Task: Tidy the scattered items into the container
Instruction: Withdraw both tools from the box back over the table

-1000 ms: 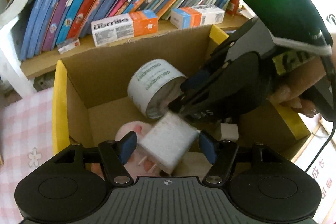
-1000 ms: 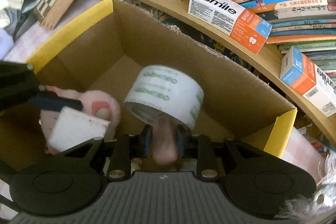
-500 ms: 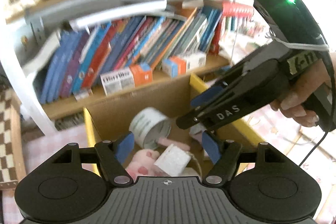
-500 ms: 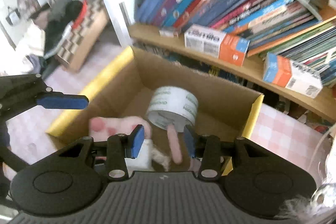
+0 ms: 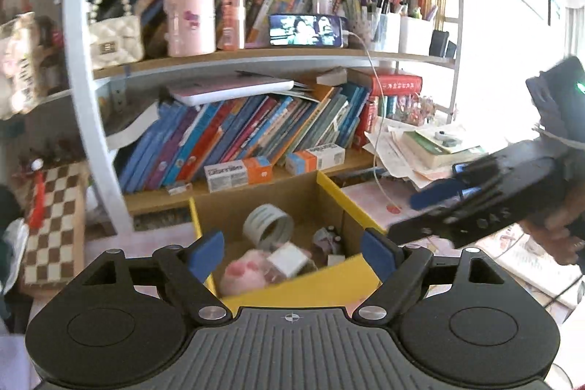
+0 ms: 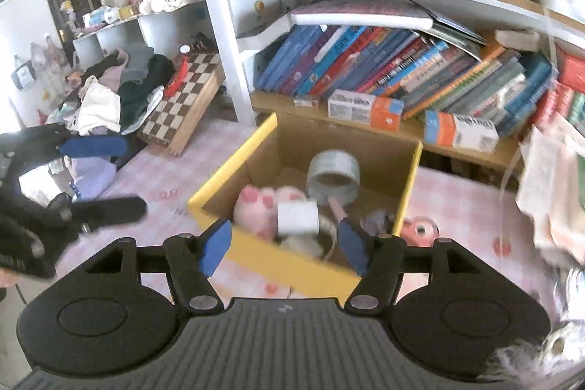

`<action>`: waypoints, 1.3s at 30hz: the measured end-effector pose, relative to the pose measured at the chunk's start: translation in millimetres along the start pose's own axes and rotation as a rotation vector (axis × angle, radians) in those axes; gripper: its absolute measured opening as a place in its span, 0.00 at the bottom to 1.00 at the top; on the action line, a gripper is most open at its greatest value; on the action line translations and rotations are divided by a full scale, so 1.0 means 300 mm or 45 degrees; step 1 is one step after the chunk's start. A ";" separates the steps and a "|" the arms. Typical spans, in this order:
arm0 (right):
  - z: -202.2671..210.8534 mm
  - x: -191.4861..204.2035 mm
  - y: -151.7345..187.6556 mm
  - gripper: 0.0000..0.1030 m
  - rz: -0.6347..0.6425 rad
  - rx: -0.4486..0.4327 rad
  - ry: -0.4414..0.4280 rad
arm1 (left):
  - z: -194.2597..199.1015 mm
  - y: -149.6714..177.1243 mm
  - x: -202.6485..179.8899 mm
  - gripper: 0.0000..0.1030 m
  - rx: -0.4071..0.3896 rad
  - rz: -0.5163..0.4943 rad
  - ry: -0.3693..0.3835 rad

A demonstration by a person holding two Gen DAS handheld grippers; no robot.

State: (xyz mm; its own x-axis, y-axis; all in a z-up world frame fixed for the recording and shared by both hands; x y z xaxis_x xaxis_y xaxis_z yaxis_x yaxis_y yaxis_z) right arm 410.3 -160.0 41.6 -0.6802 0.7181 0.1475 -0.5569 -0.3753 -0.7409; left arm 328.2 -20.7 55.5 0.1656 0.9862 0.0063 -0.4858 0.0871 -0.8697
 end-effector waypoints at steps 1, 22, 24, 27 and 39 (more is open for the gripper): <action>0.022 0.007 0.029 0.62 -0.006 0.002 0.017 | 0.023 0.017 0.000 0.83 -0.002 0.011 -0.006; 0.167 0.272 0.588 0.65 -0.154 0.104 0.195 | 0.271 0.460 -0.067 0.87 0.154 0.274 -0.090; 0.175 0.305 0.608 0.65 -0.105 0.074 0.232 | 0.289 0.483 -0.067 0.87 0.149 0.313 -0.124; 0.186 0.348 0.632 0.67 -0.052 0.035 0.272 | 0.319 0.505 -0.079 0.87 0.123 0.336 -0.172; 0.237 0.423 0.715 0.80 -0.069 -0.070 0.378 | 0.392 0.599 -0.154 0.87 0.122 0.231 -0.266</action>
Point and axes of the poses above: each gripper's, at about its wrist camera, not at the fingertips, and z roughly against the way its jaws point, x to its left, y to its underside, the point moved 9 cm from there along -z, roughly the way its jaws point
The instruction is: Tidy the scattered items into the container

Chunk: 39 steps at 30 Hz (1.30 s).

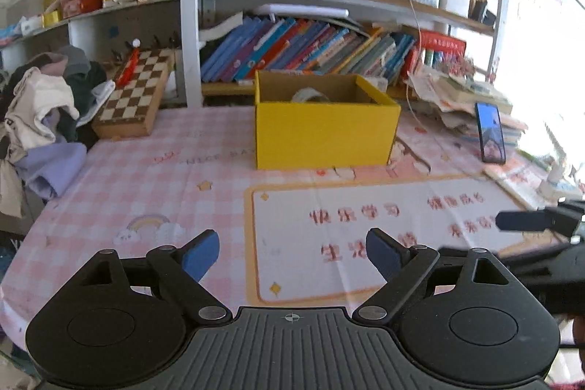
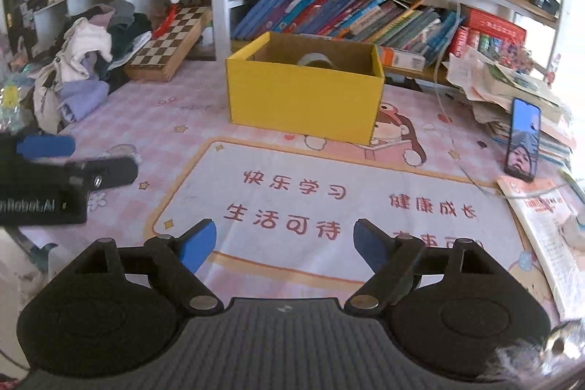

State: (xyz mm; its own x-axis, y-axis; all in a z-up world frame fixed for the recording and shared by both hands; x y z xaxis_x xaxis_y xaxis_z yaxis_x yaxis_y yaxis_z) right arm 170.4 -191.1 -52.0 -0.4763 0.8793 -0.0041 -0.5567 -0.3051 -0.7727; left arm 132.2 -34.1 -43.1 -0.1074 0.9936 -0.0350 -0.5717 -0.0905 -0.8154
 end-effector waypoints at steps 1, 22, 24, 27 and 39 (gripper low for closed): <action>0.000 -0.004 0.005 0.80 -0.015 0.005 0.007 | 0.000 0.008 -0.003 0.87 0.009 -0.007 0.002; -0.008 -0.003 0.048 0.88 -0.078 0.069 0.047 | 0.001 0.037 -0.026 0.98 0.042 -0.039 0.067; -0.011 -0.003 0.051 0.88 -0.078 0.075 0.045 | -0.002 0.038 -0.025 0.98 0.049 -0.031 0.076; -0.014 -0.003 0.055 0.88 -0.078 0.083 0.042 | -0.002 0.039 -0.028 0.98 0.052 -0.025 0.084; -0.019 -0.010 0.057 0.88 -0.082 0.094 0.032 | -0.003 0.037 -0.041 0.99 0.053 -0.019 0.081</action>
Point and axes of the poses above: each gripper's, at about its wrist camera, not at the fingertips, and z roughly against the way its jaws point, x to its left, y to its underside, the point moved 9 cm from there along -z, roughly the way its jaws point
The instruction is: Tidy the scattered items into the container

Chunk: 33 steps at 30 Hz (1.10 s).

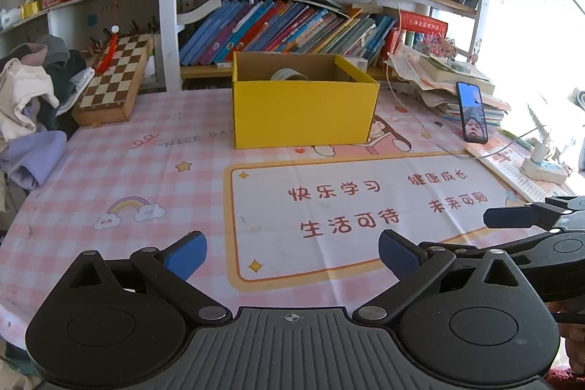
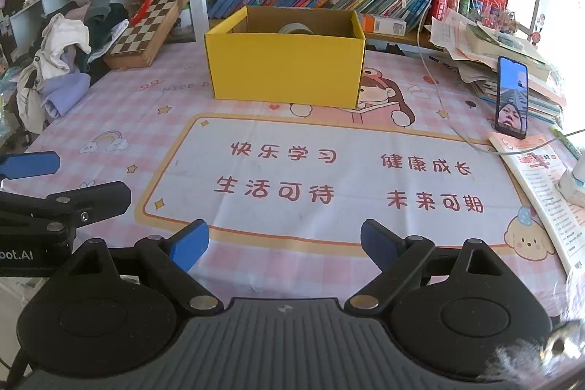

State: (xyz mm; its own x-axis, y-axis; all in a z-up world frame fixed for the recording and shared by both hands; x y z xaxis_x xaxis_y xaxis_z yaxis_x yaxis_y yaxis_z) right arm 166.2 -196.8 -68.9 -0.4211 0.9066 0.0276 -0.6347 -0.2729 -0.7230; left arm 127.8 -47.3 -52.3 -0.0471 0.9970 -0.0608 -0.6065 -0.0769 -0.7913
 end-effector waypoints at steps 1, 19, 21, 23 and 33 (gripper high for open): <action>0.000 -0.001 0.000 0.88 0.000 0.000 -0.001 | 0.000 0.000 0.000 0.99 0.000 0.000 0.000; 0.000 -0.002 0.011 0.88 -0.005 0.011 -0.014 | 0.000 0.004 0.003 0.99 0.008 0.009 0.007; 0.000 -0.002 0.013 0.88 -0.004 0.012 -0.014 | 0.000 0.004 0.006 0.99 0.009 0.009 0.009; 0.000 -0.002 0.015 0.88 -0.004 0.013 -0.015 | 0.000 0.004 0.004 0.99 0.010 0.011 0.010; -0.001 -0.009 0.018 0.88 -0.006 0.014 -0.018 | -0.003 0.007 -0.004 0.99 0.014 0.017 0.013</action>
Point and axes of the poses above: each gripper's, at about its wrist camera, not at the fingertips, and z roughly against the way its jaws point, x to its left, y to its underside, the point moved 9 cm from there along -z, roughly the way its jaws point
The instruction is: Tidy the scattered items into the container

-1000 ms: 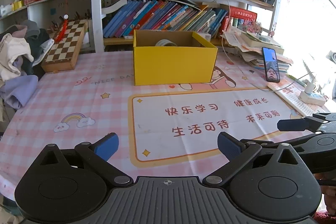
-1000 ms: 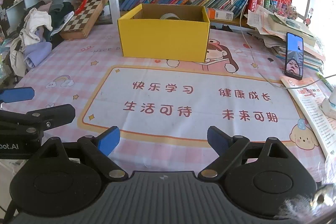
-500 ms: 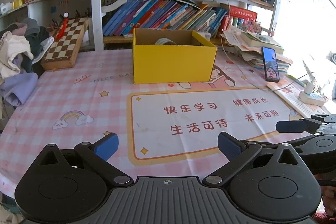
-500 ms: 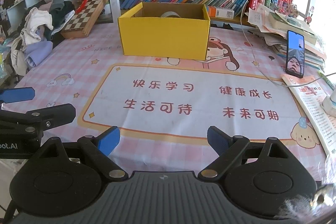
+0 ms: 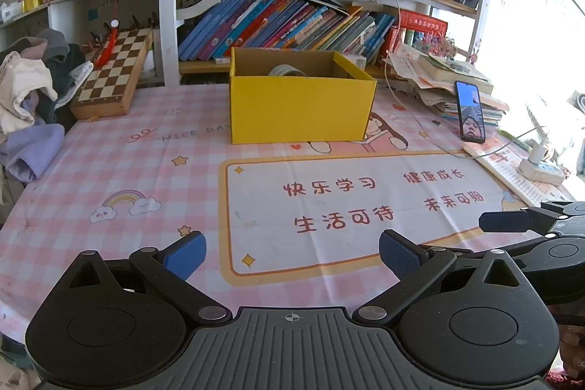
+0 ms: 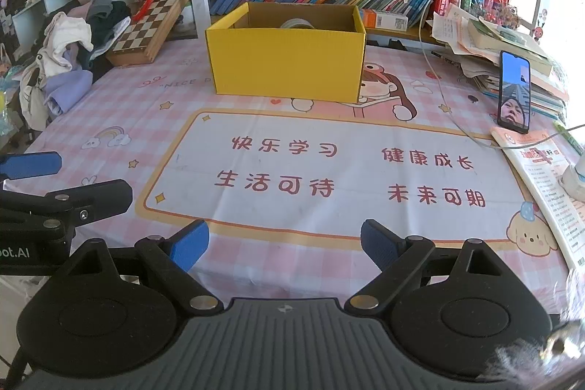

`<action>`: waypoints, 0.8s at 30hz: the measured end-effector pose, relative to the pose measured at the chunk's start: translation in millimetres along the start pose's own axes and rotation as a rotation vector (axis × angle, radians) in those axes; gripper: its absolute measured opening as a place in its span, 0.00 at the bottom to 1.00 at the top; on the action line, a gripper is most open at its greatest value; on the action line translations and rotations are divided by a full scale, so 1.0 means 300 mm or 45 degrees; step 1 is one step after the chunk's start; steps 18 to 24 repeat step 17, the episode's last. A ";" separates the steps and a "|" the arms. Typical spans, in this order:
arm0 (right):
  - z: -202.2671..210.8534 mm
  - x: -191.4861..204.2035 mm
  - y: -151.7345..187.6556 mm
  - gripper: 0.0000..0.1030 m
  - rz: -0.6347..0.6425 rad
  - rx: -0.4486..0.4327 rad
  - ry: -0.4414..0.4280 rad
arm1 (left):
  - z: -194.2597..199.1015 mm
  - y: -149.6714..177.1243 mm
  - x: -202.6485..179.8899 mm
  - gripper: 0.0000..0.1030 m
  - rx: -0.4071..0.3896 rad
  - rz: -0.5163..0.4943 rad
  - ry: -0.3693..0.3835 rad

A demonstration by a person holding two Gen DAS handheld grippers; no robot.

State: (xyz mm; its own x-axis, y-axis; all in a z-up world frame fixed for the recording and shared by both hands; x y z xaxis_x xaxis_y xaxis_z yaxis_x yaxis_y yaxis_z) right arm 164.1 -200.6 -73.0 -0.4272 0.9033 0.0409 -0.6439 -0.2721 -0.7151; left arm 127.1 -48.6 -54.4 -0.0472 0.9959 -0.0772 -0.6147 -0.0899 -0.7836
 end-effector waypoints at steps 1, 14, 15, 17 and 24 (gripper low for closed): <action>0.000 -0.001 0.000 0.88 -0.001 0.000 0.000 | -0.001 0.000 -0.001 0.99 0.001 0.001 0.001; -0.004 -0.007 0.001 0.88 -0.015 0.007 0.002 | -0.004 -0.006 -0.007 0.99 -0.009 -0.009 0.002; -0.005 -0.007 0.001 0.88 -0.015 0.009 0.003 | -0.004 -0.006 -0.009 0.99 -0.009 -0.010 0.004; -0.007 -0.007 0.002 0.88 -0.017 0.015 0.004 | -0.005 -0.006 -0.010 0.99 -0.007 -0.011 0.008; -0.007 -0.007 0.002 0.88 -0.017 0.015 0.004 | -0.005 -0.006 -0.010 0.99 -0.007 -0.011 0.008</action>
Point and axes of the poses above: each gripper's, at about its wrist camera, not at the fingertips, and z roughly against the way its jaws point, x to its left, y to its underside, the point moved 9 cm from there along -z, roughly the way its jaws point
